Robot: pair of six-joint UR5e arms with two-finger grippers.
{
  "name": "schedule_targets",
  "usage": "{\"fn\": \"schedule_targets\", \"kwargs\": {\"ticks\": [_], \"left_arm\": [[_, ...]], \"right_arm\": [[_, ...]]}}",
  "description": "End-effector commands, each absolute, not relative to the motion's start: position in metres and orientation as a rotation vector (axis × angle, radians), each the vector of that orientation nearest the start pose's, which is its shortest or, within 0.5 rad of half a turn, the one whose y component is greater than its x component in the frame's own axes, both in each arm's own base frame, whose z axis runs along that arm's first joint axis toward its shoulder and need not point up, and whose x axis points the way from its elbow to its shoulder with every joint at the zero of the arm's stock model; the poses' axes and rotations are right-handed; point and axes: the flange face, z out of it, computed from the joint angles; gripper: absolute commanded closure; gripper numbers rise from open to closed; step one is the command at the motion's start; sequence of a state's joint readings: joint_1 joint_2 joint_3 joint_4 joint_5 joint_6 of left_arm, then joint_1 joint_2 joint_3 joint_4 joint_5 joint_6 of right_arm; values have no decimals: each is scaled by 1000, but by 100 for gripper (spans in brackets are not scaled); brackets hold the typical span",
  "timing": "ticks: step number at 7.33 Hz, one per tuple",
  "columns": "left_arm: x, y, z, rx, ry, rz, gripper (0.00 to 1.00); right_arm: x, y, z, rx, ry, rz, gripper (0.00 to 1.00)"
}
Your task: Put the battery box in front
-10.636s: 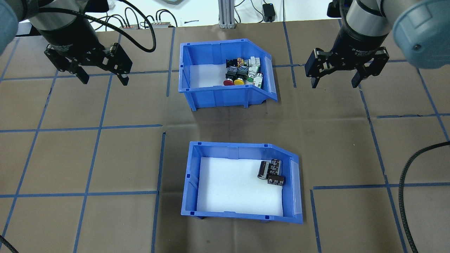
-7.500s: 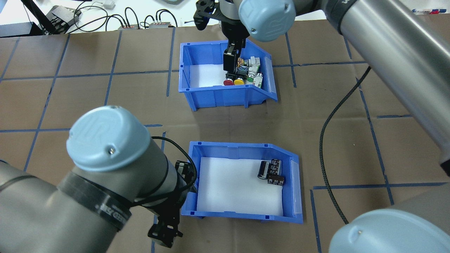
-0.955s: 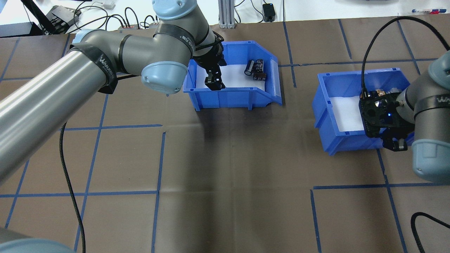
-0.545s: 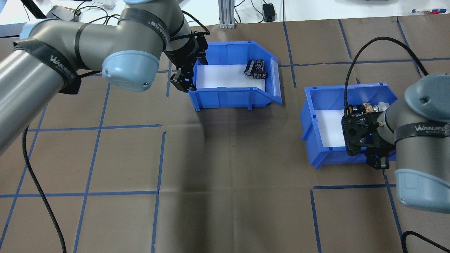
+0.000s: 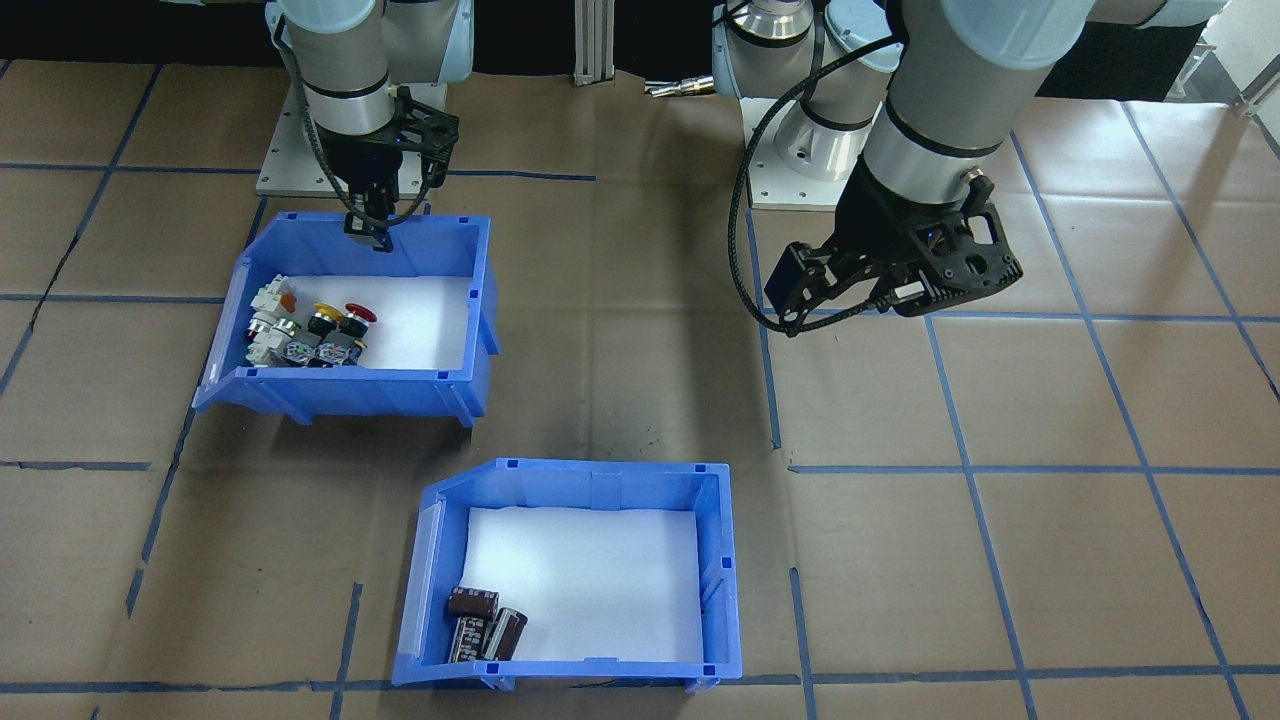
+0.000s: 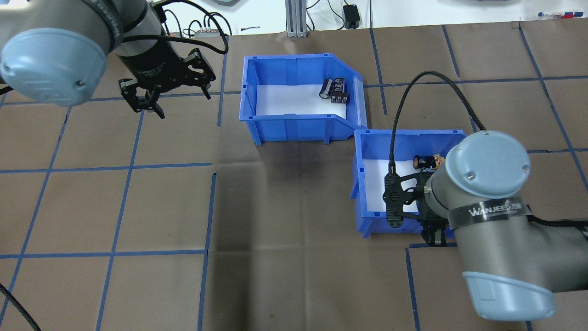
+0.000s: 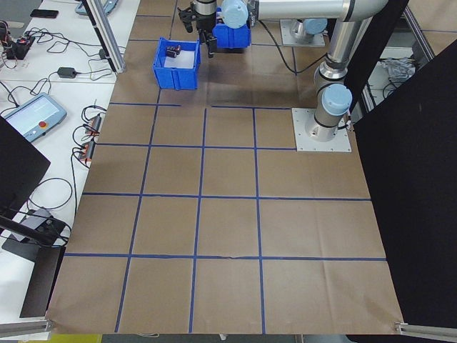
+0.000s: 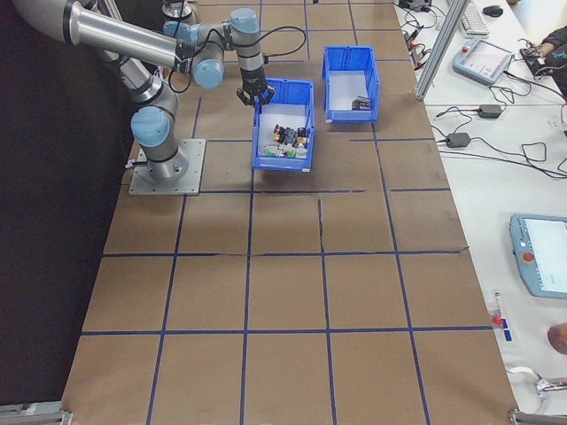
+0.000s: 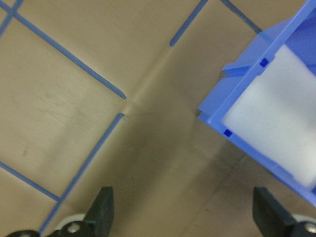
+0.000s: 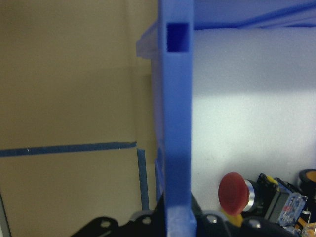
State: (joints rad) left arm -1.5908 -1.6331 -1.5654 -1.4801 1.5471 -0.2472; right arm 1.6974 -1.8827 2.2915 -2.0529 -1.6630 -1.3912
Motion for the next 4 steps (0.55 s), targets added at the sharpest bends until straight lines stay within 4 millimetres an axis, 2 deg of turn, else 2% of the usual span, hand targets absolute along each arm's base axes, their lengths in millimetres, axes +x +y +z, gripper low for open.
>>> {"fn": "schedule_targets", "kwargs": {"ticks": [1,2,4], "left_arm": [[-132,-491,484,187,3112,-55,0],[-132,-485,479,240,3106,-33,0],[-132,-478,486,219,3105,-59,0]], "right_arm": [[208,-293,319,-2233,2371,-29,98],[219,-286,319,-2228,2377,-41,98],[249,-283,311,-2252,2342,-22,98]]}}
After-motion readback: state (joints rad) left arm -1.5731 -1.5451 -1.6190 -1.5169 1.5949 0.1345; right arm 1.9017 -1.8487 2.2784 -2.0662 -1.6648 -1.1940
